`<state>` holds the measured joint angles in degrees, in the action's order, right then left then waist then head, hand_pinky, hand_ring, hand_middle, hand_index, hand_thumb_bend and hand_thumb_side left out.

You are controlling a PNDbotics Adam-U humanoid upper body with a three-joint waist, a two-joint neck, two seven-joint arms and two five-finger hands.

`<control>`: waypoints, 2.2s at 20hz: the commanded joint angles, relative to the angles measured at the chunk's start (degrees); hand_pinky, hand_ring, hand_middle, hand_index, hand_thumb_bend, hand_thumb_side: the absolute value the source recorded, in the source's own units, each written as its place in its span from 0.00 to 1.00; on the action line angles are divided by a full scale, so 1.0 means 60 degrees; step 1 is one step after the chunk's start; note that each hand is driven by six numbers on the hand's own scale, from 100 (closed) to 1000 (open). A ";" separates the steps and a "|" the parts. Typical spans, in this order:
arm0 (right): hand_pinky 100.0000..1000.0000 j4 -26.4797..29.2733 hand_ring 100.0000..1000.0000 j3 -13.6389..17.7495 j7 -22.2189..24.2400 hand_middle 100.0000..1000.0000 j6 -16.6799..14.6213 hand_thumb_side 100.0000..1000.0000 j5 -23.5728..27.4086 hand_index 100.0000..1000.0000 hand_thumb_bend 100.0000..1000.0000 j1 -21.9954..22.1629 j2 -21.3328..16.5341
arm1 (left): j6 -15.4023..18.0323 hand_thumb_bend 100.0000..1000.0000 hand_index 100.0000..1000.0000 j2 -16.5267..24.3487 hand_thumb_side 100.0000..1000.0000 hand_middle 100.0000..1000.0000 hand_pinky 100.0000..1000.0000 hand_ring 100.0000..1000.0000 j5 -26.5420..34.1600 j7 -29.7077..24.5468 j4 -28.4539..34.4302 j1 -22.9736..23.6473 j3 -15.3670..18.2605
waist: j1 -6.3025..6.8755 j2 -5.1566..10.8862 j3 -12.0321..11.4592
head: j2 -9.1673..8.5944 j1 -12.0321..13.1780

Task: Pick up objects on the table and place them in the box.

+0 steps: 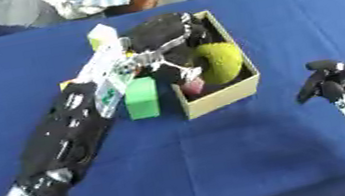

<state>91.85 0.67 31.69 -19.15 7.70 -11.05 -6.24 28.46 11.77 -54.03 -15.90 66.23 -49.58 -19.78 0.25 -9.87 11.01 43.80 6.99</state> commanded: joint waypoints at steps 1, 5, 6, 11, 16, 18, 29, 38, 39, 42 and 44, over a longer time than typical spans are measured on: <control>0.53 0.0133 0.55 0.0020 -0.0048 0.51 -0.0001 0.41 0.0005 0.80 0.00 -0.0061 -0.0030 | 0.0127 0.00 0.79 -0.0047 0.18 0.65 0.72 0.64 -0.0381 -0.0057 -0.0194 -0.0253 0.0163 | -0.0128 0.0215 0.0019 | -0.0062 -0.0072; 0.53 0.0129 0.55 0.0014 -0.0046 0.51 0.0008 0.41 -0.0013 0.80 0.00 -0.0058 -0.0028 | -0.0167 0.00 0.84 -0.0064 0.19 0.73 0.76 0.70 -0.0819 0.0154 -0.0327 -0.0220 0.0261 | -0.0119 0.0198 0.0025 | -0.0072 -0.0097; 0.53 0.0129 0.55 0.0015 -0.0048 0.51 0.0008 0.41 -0.0015 0.80 0.00 -0.0057 -0.0027 | -0.0238 0.00 0.84 -0.0067 0.18 0.73 0.76 0.70 -0.0904 0.0145 -0.0359 -0.0202 0.0288 | -0.0119 0.0196 0.0029 | -0.0071 -0.0094; 0.54 0.0125 0.55 0.0022 -0.0060 0.51 0.0016 0.41 -0.0031 0.80 0.00 -0.0052 -0.0036 | -0.0544 0.00 0.85 0.0067 0.15 0.70 0.75 0.67 -0.0353 0.0246 0.0278 -0.0019 0.0630 | -0.0099 0.0186 -0.0002 | -0.0075 -0.0063; 0.54 0.0100 0.55 0.0045 -0.0073 0.51 0.0027 0.41 -0.0091 0.80 0.00 -0.0029 -0.0074 | -0.1299 0.00 0.79 0.0835 0.16 0.58 0.73 0.61 0.1308 -0.0149 0.1997 0.0272 0.1157 | -0.0039 0.0198 -0.0066 | -0.0087 -0.0064; 0.54 0.0088 0.55 0.0052 -0.0079 0.51 0.0036 0.41 -0.0112 0.80 0.00 -0.0014 -0.0092 | -0.1661 0.00 0.79 0.1275 0.15 0.59 0.73 0.61 0.1645 -0.0547 0.2513 0.0416 0.1376 | -0.0001 0.0211 -0.0104 | -0.0085 -0.0072; 0.54 0.0085 0.55 0.0101 -0.0029 0.51 0.0019 0.41 -0.0192 0.81 0.00 -0.0030 -0.0154 | -0.2582 0.06 0.89 0.3197 0.23 0.77 0.78 0.72 0.0902 -0.2003 0.1785 0.1055 0.2437 | 0.0054 0.0206 -0.0292 | -0.0068 -0.0201; 0.54 0.0070 0.55 0.0104 0.0023 0.51 0.0002 0.41 -0.0193 0.81 0.00 -0.0047 -0.0163 | -0.2435 0.19 0.90 0.3575 0.53 0.80 0.79 0.74 0.0209 -0.2197 0.0491 0.1289 0.2627 | 0.0029 0.0218 -0.0363 | -0.0024 -0.0116; 0.54 0.0067 0.55 0.0104 0.0026 0.51 0.0001 0.41 -0.0192 0.81 0.00 -0.0047 -0.0167 | -0.2376 0.22 0.91 0.3626 0.56 0.81 0.79 0.74 0.0160 -0.2231 0.0406 0.1303 0.2608 | 0.0037 0.0223 -0.0366 | -0.0015 -0.0113; 0.54 0.0068 0.55 0.0091 0.0048 0.51 0.0008 0.41 -0.0197 0.81 0.00 -0.0037 -0.0176 | -0.2219 0.35 0.92 0.3741 0.70 0.83 0.80 0.76 -0.0016 -0.2318 0.0147 0.1340 0.2545 | 0.0069 0.0237 -0.0379 | 0.0000 -0.0129; 0.54 0.0068 0.55 0.0090 0.0067 0.51 0.0013 0.41 -0.0207 0.81 0.00 -0.0024 -0.0184 | -0.2119 0.43 0.92 0.3787 0.79 0.84 0.81 0.76 -0.0164 -0.2351 -0.0055 0.1369 0.2499 | 0.0087 0.0243 -0.0380 | 0.0009 -0.0147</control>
<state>91.51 1.02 31.88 -19.01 6.62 -10.62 -6.33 15.24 32.29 -54.39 -29.90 65.94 -40.65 -4.89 0.28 -9.87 8.79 43.79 6.15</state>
